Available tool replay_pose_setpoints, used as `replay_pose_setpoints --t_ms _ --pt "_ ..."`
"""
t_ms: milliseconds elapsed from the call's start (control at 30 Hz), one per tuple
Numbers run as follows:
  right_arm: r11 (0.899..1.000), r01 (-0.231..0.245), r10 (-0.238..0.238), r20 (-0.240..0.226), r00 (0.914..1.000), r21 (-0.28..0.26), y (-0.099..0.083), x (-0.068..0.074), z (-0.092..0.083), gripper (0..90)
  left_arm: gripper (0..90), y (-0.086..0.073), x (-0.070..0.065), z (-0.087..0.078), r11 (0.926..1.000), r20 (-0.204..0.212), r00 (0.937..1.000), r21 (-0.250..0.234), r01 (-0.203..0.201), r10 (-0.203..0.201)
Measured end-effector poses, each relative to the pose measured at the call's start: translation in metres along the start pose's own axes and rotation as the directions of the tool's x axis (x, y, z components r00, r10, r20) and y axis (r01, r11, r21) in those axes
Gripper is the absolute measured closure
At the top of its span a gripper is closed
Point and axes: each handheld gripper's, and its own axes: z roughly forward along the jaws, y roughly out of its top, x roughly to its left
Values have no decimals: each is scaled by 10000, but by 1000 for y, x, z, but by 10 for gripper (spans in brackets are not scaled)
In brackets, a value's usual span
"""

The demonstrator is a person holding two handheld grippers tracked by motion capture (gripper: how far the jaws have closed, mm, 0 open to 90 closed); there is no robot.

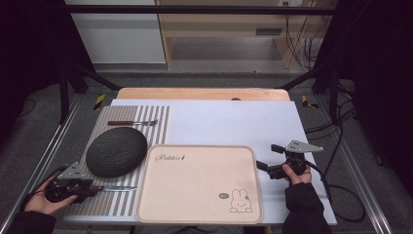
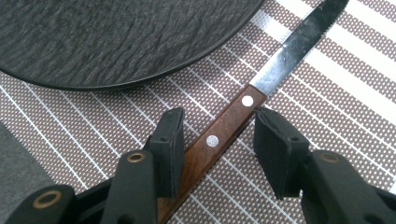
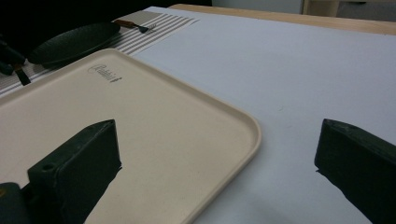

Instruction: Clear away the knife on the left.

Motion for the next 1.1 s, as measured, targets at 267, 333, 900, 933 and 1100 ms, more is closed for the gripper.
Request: replay_pose_setpoints --t_ms 267,333,900,933,1100 --pt "10000 15 -15 6 10000 -17 0 0 0 3 590 3 -9 -2 9966 -335 9966 348 -746 757" --pt "10000 16 -16 3 10000 -15 0 0 0 3 609 4 -10 -2 9953 -240 9955 345 -909 918" --pt "10000 20 -20 -3 10000 0 0 0 -1 4 716 9 -18 -4 9896 130 9916 627 -1295 1290" --pt "10000 31 -31 -1 10000 -2 0 0 -1 4 748 10 -19 -4 9897 119 9916 619 -1294 1289" --pt "10000 2 -2 -18 10000 -11 0 0 -1 3 753 13 -22 -2 9865 73 9899 818 -1417 1416"
